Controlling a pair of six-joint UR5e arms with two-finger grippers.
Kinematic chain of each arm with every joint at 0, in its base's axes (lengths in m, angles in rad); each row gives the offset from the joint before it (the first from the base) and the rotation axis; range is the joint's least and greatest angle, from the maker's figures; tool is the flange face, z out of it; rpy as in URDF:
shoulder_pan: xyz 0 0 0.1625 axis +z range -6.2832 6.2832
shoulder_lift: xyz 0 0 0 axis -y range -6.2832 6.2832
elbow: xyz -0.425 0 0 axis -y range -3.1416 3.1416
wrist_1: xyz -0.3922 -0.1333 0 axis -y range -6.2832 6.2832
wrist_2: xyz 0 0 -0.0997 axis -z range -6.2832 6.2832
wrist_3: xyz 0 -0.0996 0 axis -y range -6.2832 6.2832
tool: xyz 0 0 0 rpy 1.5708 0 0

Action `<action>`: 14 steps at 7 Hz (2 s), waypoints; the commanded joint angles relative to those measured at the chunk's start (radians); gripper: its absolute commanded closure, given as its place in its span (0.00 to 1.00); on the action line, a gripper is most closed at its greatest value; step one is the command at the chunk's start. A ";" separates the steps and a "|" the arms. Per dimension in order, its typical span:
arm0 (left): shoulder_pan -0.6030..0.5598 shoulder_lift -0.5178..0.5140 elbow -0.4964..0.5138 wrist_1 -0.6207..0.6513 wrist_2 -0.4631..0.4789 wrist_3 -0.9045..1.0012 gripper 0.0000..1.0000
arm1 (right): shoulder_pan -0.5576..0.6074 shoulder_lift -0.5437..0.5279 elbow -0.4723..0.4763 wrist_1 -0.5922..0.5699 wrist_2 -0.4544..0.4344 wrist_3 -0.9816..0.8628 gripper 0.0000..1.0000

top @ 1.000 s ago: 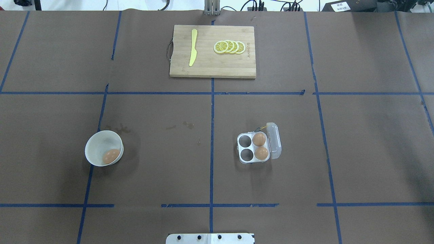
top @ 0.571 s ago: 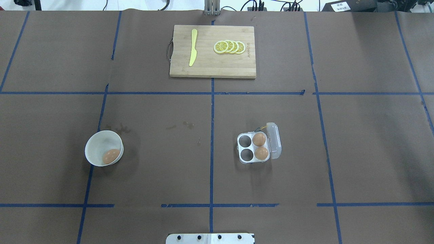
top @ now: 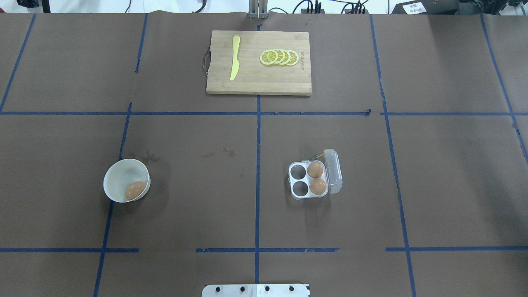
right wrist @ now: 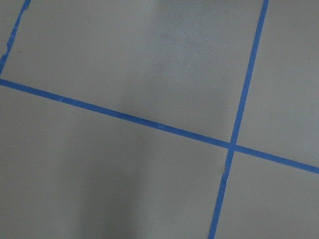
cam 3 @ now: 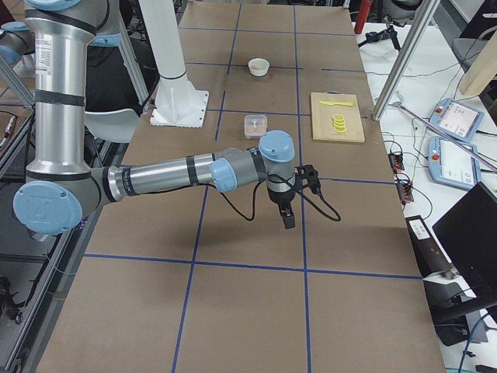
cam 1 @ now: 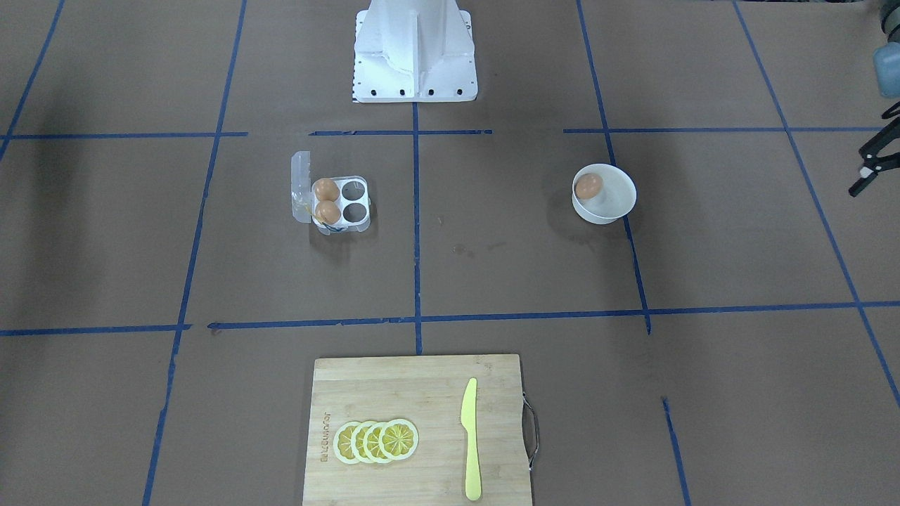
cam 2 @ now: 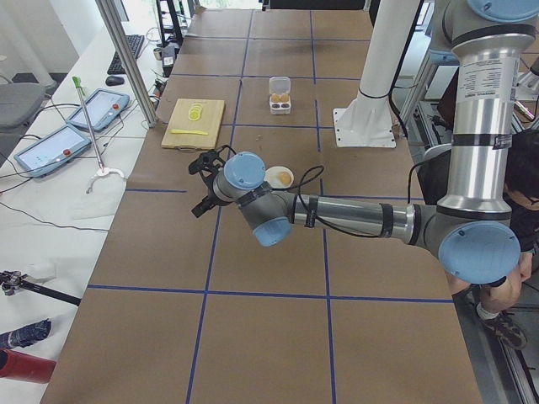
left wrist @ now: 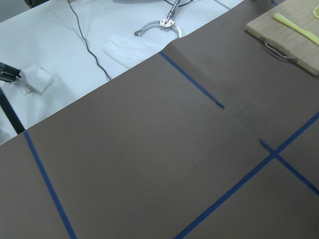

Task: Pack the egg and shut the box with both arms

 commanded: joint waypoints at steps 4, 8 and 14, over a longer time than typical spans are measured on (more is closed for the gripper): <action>0.556 0.024 -0.181 0.000 0.495 -0.623 0.00 | 0.000 -0.024 0.001 0.010 0.001 0.004 0.00; 0.688 0.021 -0.205 0.081 0.628 -0.661 0.28 | 0.002 -0.024 0.005 0.010 0.001 0.034 0.00; 0.795 0.021 -0.187 0.081 0.628 -0.661 0.33 | 0.002 -0.022 0.004 0.010 0.001 0.033 0.00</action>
